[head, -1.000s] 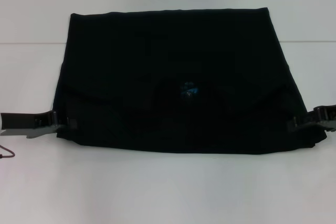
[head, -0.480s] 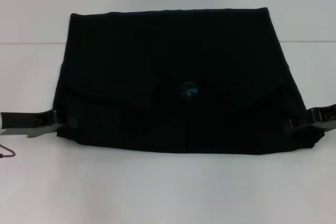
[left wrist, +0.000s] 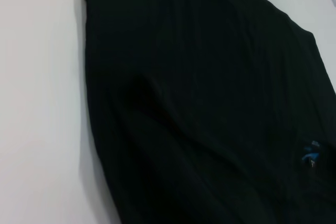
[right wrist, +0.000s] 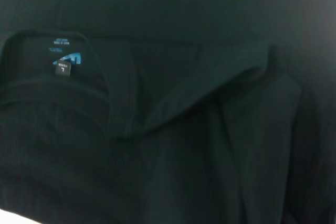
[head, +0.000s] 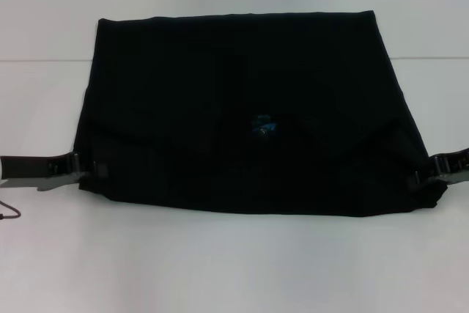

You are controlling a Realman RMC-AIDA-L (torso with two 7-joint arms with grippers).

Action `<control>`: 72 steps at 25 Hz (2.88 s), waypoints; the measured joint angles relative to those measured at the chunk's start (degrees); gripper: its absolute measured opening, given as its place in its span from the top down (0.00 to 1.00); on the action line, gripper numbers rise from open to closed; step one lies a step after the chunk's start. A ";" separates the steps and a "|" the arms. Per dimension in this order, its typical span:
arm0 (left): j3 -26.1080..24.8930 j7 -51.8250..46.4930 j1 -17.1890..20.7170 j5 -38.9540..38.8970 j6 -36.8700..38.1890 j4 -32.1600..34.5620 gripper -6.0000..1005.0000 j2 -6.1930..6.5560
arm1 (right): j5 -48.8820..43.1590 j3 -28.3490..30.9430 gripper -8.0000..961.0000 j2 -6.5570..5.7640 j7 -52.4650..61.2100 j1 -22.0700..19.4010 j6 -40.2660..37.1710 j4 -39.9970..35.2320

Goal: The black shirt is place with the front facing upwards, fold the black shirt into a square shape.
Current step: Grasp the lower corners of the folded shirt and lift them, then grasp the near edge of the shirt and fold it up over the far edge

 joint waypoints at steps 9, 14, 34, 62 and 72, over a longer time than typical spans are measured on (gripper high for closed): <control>-0.58 0.96 0.27 -0.59 1.94 0.78 0.95 0.04 | 0.00 0.06 0.85 -0.19 0.10 -0.16 -0.08 -0.09; -0.67 1.59 0.33 -0.91 3.97 0.75 0.95 0.13 | 0.01 0.06 0.94 -0.42 -0.31 -0.32 -0.91 -0.05; -1.38 5.21 2.90 15.18 41.25 0.88 0.95 3.41 | -2.73 0.24 0.94 -2.38 -15.59 -9.27 -32.23 -4.30; -25.22 7.28 -0.35 -0.07 4.17 -1.62 0.95 -1.37 | 21.04 20.36 0.92 -2.02 -10.39 -3.99 0.50 10.83; -25.19 12.72 -0.32 -7.96 -3.47 -2.99 0.95 -4.06 | 26.21 20.54 0.92 3.71 -17.19 -4.20 14.10 10.96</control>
